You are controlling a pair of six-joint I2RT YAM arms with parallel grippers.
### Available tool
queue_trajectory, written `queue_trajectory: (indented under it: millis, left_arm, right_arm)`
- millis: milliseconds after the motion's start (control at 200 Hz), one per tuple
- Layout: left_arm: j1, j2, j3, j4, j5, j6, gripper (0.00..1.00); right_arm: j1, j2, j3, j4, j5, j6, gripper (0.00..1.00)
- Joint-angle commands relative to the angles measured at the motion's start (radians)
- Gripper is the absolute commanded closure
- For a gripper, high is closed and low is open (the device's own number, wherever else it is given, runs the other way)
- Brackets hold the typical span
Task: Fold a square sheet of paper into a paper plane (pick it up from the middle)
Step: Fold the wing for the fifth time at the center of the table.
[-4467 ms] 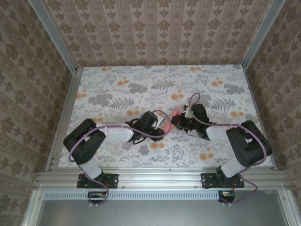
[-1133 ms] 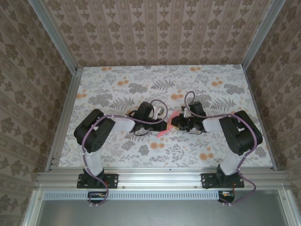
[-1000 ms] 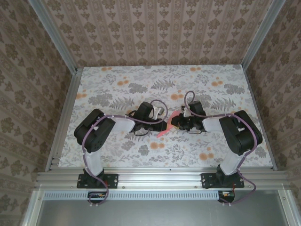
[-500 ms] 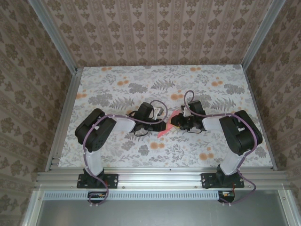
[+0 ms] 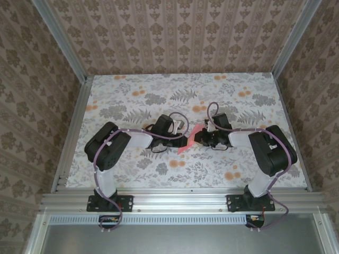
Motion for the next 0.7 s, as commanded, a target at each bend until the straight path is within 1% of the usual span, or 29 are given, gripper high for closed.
queue_trajectory:
  millis: [0, 115, 255, 340, 535, 625, 695]
  left_arm:
    - [-0.004, -0.025, 0.016, -0.026, 0.001, 0.006, 0.77]
    - [-0.003, -0.078, -0.005, -0.095, -0.047, 0.059, 0.66]
    - [-0.005, -0.143, -0.048, -0.143, -0.070, 0.108, 0.60]
    - [-0.018, -0.175, -0.067, -0.169, -0.094, 0.137, 0.58]
    - [-0.093, -0.183, -0.051, -0.290, -0.212, 0.242, 0.58]
    - [-0.114, -0.179, -0.052, -0.308, -0.274, 0.264, 0.60]
    - [-0.119, -0.178, -0.051, -0.305, -0.297, 0.274, 0.62]
  right_arm:
    - [-0.003, 0.000, 0.028, -0.063, 0.049, -0.040, 0.87]
    - [-0.005, 0.008, 0.032, -0.070, 0.063, -0.042, 0.87]
    - [-0.004, 0.017, 0.035, -0.067, 0.063, -0.034, 0.87]
    - [-0.004, 0.020, 0.035, -0.062, 0.064, -0.030, 0.87]
    - [-0.004, 0.030, 0.040, -0.055, 0.055, -0.017, 0.86]
    - [-0.004, 0.035, 0.044, -0.056, 0.052, -0.014, 0.86]
    - [-0.004, 0.036, 0.045, -0.058, 0.051, -0.014, 0.86]
